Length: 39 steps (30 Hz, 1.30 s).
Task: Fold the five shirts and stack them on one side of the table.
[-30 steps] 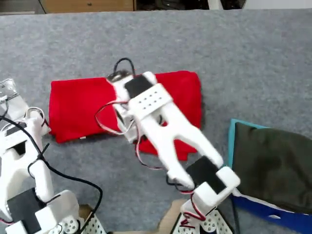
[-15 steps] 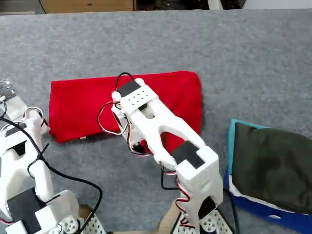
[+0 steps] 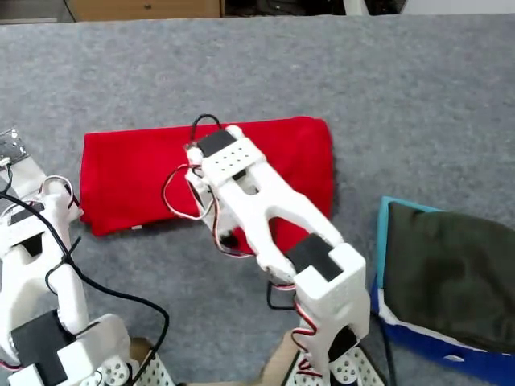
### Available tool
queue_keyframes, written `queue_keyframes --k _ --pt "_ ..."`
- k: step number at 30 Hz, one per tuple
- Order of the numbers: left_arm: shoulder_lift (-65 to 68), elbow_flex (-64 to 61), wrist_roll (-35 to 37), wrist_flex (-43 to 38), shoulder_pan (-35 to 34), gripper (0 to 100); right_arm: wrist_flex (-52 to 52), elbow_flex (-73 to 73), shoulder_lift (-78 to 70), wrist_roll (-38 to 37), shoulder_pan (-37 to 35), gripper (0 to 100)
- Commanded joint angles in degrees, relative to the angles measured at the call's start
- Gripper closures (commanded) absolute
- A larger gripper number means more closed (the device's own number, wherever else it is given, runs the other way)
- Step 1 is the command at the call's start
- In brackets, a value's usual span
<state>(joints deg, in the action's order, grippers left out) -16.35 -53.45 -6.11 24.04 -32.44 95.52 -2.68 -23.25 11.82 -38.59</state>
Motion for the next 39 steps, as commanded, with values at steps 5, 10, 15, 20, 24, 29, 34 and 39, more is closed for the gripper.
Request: queue_keyframes --k 5,10,15,20,24,29,34,39 --pt "-0.5 0.4 0.1 -1.1 0.4 98 -7.6 -2.2 -3.6 -0.4 1.1 79.3" --pt "-0.5 0.4 0.1 -1.1 0.4 98 -8.0 -2.1 -7.0 -0.5 2.6 80.7" --pt "-0.5 0.4 0.1 -1.1 0.4 98 -8.0 -2.1 -7.2 -0.5 3.7 95.6" --pt "-0.5 0.4 0.1 -1.1 0.4 98 -7.6 -2.1 -7.1 -0.5 4.5 98.6" --pt "-0.5 0.4 0.1 -1.1 0.4 98 -4.2 -4.4 -7.0 -0.5 4.3 98.6" --pt "-0.5 0.4 0.1 -1.1 0.4 98 3.5 -13.6 -7.0 -0.5 3.2 98.6" --pt "-0.5 0.4 0.1 -1.1 0.4 98 5.4 -16.8 -7.5 -0.5 -0.6 98.6" --pt "-0.5 0.4 0.1 -1.1 0.4 98 3.3 -12.2 -7.5 -0.7 -2.6 98.5"
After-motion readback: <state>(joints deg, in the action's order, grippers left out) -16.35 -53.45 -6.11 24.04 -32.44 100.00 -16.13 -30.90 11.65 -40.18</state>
